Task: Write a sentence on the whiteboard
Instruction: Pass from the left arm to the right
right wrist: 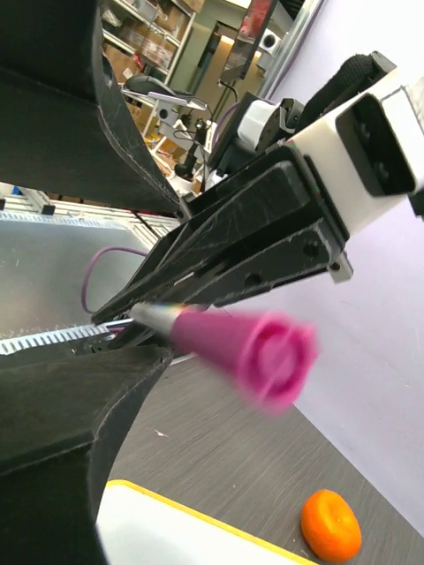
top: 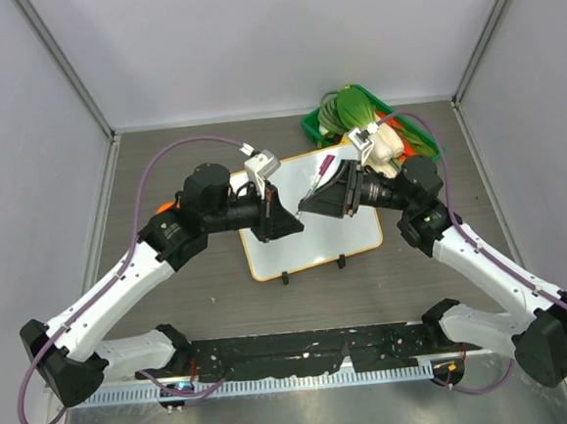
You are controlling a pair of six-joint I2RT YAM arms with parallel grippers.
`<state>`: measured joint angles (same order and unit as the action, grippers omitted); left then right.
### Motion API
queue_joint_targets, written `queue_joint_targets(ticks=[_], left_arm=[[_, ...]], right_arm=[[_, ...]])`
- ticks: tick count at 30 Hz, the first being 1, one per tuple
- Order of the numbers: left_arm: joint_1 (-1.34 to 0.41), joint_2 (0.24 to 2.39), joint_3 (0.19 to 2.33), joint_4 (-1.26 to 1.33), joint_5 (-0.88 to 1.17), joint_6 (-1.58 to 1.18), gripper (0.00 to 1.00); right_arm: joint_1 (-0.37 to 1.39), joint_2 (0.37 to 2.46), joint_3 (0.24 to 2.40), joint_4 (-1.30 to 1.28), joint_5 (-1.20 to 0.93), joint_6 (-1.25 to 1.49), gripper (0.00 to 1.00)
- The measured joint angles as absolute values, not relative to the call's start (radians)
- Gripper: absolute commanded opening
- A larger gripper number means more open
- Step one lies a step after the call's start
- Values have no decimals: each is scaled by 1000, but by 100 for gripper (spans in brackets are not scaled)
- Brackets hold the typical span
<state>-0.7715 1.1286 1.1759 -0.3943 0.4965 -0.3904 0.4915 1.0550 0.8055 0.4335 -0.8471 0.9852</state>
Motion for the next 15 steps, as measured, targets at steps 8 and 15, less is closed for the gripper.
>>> queue_joint_targets(ticks=[8, 15], left_arm=[[-767, 1166, 1176, -395, 540, -392, 0], [-762, 1166, 1176, -400, 554, -388, 0]], right_arm=[[513, 1063, 827, 352, -817, 913, 52], [513, 1063, 828, 283, -809, 867, 48]])
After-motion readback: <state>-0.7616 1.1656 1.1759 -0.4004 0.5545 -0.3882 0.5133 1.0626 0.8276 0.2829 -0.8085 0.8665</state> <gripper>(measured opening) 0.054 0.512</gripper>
